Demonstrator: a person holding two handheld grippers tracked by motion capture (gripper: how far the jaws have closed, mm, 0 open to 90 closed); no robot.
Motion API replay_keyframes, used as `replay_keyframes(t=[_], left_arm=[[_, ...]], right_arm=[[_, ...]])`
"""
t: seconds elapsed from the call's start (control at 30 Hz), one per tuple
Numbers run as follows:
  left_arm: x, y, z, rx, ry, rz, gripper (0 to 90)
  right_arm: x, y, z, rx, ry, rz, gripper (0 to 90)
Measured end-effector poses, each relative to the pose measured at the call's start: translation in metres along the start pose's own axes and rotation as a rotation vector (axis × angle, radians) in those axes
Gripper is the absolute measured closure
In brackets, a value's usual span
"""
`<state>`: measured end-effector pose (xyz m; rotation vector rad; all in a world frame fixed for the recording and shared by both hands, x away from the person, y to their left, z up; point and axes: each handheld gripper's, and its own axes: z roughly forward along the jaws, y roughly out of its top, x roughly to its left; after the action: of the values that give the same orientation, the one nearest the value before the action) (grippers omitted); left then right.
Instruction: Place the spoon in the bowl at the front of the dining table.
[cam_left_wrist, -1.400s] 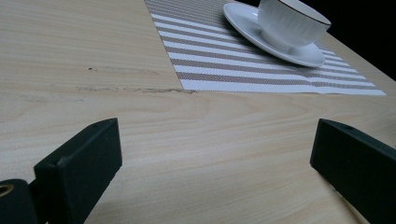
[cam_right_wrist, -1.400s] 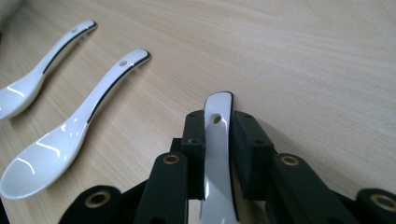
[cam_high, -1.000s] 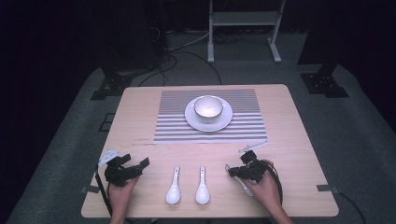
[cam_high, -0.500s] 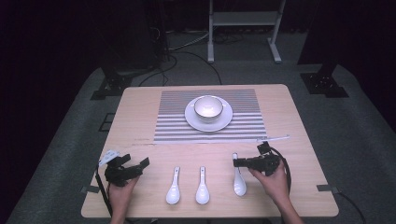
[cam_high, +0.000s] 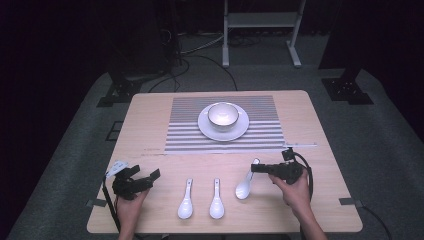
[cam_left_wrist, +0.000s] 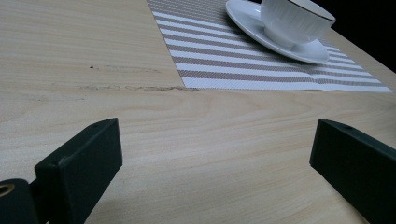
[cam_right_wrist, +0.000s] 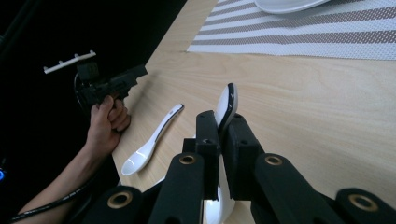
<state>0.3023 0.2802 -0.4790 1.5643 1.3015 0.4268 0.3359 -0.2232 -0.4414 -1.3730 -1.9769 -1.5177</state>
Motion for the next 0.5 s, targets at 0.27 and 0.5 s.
replay_keyframes(t=[0.27,0.5], left_arm=[[0.000,0.000,0.000,0.000,-0.001,-0.001,1.0],[0.000,0.000,0.000,0.000,-0.002,-0.001,1.0]], right_arm=[[-0.009,0.006,0.001,-0.030,0.037,0.044,85.0],[-0.012,0.014,0.003,-0.046,0.046,0.064,85.0]])
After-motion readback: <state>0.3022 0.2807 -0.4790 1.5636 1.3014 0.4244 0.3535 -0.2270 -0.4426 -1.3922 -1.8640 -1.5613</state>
